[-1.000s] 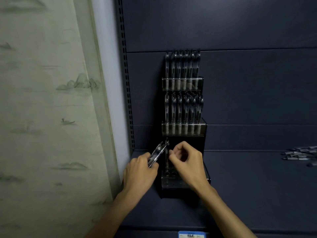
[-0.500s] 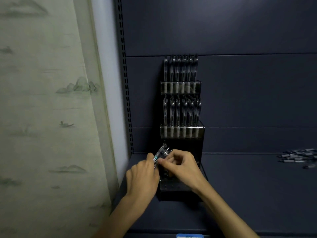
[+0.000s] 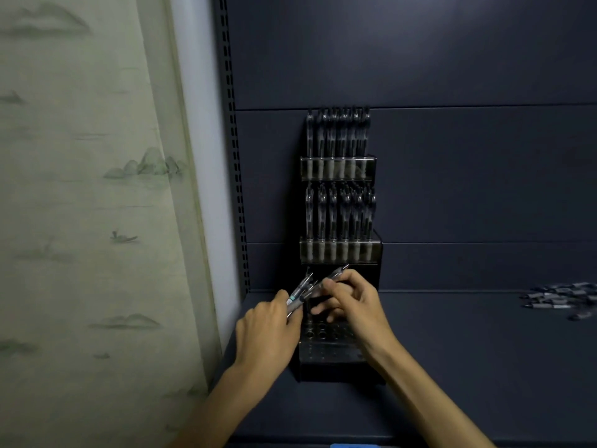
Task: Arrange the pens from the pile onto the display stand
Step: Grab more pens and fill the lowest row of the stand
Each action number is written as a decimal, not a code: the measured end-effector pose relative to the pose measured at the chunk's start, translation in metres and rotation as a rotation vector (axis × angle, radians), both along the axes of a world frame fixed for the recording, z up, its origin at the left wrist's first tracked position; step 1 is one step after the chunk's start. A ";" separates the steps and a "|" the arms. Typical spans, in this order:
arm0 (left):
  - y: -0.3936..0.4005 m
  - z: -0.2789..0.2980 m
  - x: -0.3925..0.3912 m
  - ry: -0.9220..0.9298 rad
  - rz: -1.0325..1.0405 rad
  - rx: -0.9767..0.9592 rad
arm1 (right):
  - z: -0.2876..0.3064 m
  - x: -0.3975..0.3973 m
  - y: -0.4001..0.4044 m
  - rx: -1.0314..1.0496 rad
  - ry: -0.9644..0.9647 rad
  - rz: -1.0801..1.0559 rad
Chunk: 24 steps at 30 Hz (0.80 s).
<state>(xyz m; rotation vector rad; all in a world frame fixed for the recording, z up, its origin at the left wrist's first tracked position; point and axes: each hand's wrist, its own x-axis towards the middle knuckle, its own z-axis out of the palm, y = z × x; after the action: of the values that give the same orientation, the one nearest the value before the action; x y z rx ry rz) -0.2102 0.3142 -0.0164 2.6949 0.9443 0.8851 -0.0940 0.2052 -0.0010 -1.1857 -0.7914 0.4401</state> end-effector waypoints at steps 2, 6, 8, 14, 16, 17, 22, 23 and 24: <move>0.000 0.000 0.001 0.012 0.009 0.004 | -0.002 -0.004 0.003 0.009 -0.020 0.017; -0.001 0.000 0.000 0.020 0.013 0.005 | 0.000 -0.010 0.005 0.042 -0.037 0.036; 0.000 0.000 -0.002 -0.003 0.009 -0.007 | 0.004 -0.010 0.004 0.083 -0.008 -0.002; 0.013 -0.002 -0.012 -0.053 0.042 -0.052 | 0.019 0.006 -0.008 0.113 -0.135 -0.348; 0.014 -0.003 -0.014 -0.059 0.049 -0.062 | 0.018 0.008 -0.010 0.039 -0.277 -0.463; 0.015 -0.003 -0.015 -0.059 0.050 -0.066 | 0.017 0.009 -0.009 0.013 -0.323 -0.495; 0.013 -0.002 -0.018 -0.054 0.046 -0.072 | 0.009 0.011 -0.002 -0.079 -0.399 -0.495; 0.012 -0.001 -0.019 -0.051 0.047 -0.071 | 0.006 0.012 -0.001 -0.099 -0.403 -0.492; 0.012 0.000 -0.019 -0.047 0.049 -0.070 | 0.004 0.012 0.000 -0.118 -0.407 -0.489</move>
<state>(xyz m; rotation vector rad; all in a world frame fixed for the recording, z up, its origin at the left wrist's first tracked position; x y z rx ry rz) -0.2297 0.3259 -0.0169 2.5910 1.0164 0.9029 -0.0819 0.2053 0.0027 -1.5515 -0.7913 -0.1678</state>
